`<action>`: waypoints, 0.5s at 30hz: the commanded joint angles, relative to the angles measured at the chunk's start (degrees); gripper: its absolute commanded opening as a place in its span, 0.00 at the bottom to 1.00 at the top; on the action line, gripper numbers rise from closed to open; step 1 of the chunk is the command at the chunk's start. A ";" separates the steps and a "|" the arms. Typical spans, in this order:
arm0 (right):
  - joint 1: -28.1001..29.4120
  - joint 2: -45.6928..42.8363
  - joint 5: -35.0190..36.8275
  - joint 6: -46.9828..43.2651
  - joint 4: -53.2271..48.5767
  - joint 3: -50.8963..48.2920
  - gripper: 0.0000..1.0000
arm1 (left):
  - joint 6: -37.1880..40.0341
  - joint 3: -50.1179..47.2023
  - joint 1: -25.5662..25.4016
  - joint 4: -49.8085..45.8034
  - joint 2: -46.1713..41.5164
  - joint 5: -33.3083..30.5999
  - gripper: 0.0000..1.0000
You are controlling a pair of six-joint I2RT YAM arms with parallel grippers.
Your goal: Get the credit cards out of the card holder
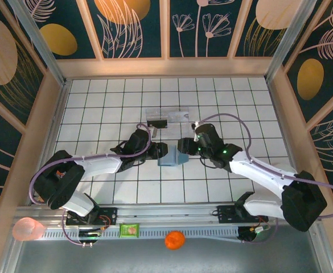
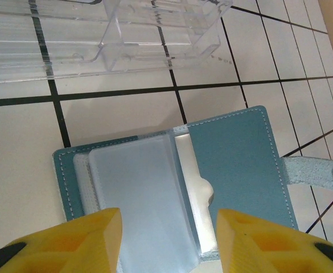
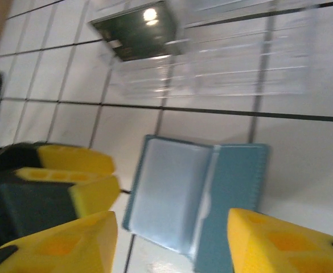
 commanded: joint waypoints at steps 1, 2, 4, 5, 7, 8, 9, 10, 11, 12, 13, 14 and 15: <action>0.18 3.19 -5.92 -0.45 5.84 -0.03 0.45 | 1.13 -0.55 -0.28 -1.55 -0.72 -1.27 0.46; -0.13 4.55 -6.22 -0.38 5.81 -0.25 0.40 | 1.20 -0.54 -0.23 -1.92 -0.96 -1.79 0.47; -0.94 7.13 -5.54 0.05 3.94 -0.31 0.34 | 1.28 -0.96 -0.19 -2.39 -1.80 -2.89 0.47; -1.47 8.26 -5.16 0.23 3.54 -0.83 0.33 | 1.30 -1.30 -0.08 -2.53 -2.15 -3.10 0.48; -2.02 9.60 -3.71 0.52 3.10 -2.19 0.30 | 1.29 -1.91 0.26 -2.49 -2.38 -2.96 0.49; -2.18 10.21 -2.86 0.62 2.87 -2.87 0.29 | 1.22 -2.15 0.36 -2.54 -2.43 -2.72 0.50; -2.27 10.55 -1.84 0.67 2.74 -3.43 0.29 | 1.13 -2.49 0.55 -2.30 -2.30 -2.55 0.50; -2.28 10.99 -0.77 0.96 2.59 -3.84 0.28 | 1.03 -2.88 0.82 -1.94 -2.17 -2.35 0.51; -2.30 11.37 -0.21 1.07 2.76 -4.34 0.27 | 0.86 -3.21 1.08 -1.79 -1.97 -2.19 0.51; -2.32 11.68 0.24 1.16 2.87 -4.63 0.26 | 0.87 -3.37 1.36 -1.56 -1.71 -2.14 0.51; -2.27 12.24 0.80 1.16 3.00 -4.82 0.25 | 0.88 -3.69 1.69 -1.12 -1.41 -2.13 0.51; -2.27 12.85 1.55 1.11 2.86 -4.77 0.25 | 1.01 -3.88 2.01 -0.80 -0.88 -2.13 0.50; -2.27 13.49 2.21 0.86 2.76 -4.83 0.24 | 1.19 -3.93 2.28 -0.60 -0.35 -2.01 0.51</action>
